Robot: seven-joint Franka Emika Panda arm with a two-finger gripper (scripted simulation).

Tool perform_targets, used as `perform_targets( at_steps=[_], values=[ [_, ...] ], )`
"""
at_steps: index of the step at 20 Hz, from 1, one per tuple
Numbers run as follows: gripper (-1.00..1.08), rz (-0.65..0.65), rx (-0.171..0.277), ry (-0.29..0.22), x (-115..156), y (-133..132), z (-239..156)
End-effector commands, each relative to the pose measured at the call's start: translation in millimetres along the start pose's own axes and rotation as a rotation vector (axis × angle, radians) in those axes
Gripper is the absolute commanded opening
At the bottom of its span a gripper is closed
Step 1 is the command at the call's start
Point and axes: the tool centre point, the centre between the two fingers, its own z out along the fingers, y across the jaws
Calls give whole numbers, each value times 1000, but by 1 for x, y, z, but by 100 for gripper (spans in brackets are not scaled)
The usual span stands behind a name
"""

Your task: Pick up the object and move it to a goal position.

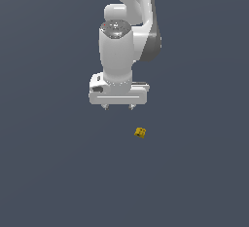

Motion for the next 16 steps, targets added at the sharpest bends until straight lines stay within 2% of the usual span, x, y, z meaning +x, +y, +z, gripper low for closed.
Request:
perform_targets(
  at_steps=[1, 16],
  values=[
    [100, 0, 0, 0, 0, 0, 0],
    [100, -53, -3, -19, -3, -4, 12]
  ],
)
